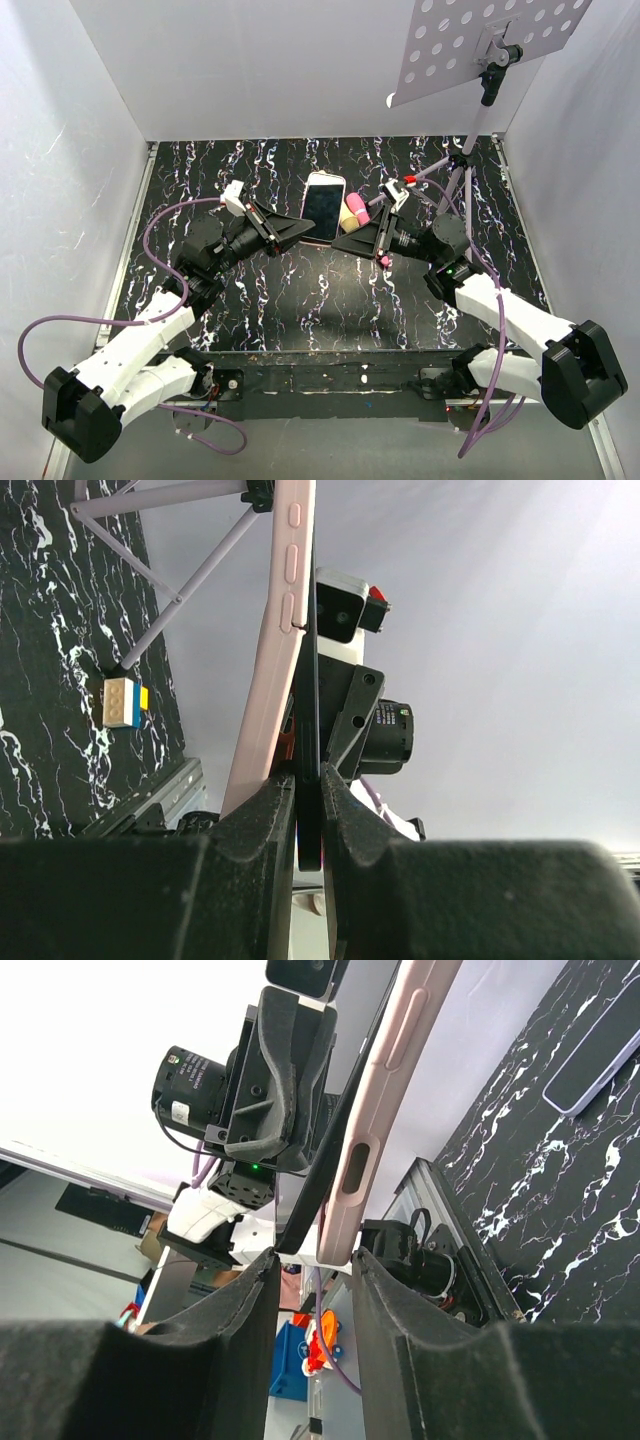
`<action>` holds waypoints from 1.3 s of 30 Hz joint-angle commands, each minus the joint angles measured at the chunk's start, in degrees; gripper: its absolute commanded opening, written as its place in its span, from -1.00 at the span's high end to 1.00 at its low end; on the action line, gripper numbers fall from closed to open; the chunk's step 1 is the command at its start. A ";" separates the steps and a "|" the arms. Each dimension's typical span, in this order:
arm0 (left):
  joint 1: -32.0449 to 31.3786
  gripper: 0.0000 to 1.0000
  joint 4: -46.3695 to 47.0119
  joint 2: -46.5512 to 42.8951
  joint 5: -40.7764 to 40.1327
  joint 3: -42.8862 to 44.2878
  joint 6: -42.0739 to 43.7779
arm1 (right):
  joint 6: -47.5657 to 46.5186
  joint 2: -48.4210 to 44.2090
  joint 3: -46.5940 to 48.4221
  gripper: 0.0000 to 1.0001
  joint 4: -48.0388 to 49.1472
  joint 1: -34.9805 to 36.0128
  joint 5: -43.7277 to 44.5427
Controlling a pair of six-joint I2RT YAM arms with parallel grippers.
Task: Take the phone out of the phone case
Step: Remove the phone case from the phone.
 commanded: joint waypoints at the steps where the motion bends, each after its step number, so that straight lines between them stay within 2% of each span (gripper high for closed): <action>1: 0.32 1.00 6.76 -2.28 1.01 0.71 -1.46 | -1.14 0.20 -0.92 0.18 3.01 0.41 0.40; 12: 0.33 1.00 7.73 -2.19 1.62 0.18 -2.95 | -1.31 0.72 -1.10 0.24 3.45 0.41 0.84; 21: 0.33 1.00 7.38 -1.14 3.47 0.71 -2.51 | 0.10 2.48 2.68 0.13 1.87 0.50 3.30; 32: 0.33 1.00 6.50 -1.66 6.37 1.06 -1.54 | -1.30 7.05 8.57 0.27 1.08 3.31 6.81; 33: 0.33 1.00 6.76 -1.49 6.63 1.06 -1.72 | -2.44 7.40 8.75 0.34 0.21 3.57 7.34; 35: 0.33 1.00 7.20 -1.58 6.72 0.62 -2.42 | -6.21 7.49 9.88 0.63 -5.04 4.01 9.96; 36: 0.33 1.00 7.38 -1.93 6.64 0.44 -2.69 | -9.28 7.14 10.76 0.85 -11.08 4.28 12.42; 37: 0.33 1.00 7.64 -1.93 6.72 0.44 -3.04 | -12.96 6.53 12.25 0.97 -19.15 4.63 16.70; 39: 0.33 1.00 8.43 -2.02 6.81 0.18 -4.00 | -18.16 5.21 15.67 0.97 -34.62 5.33 28.03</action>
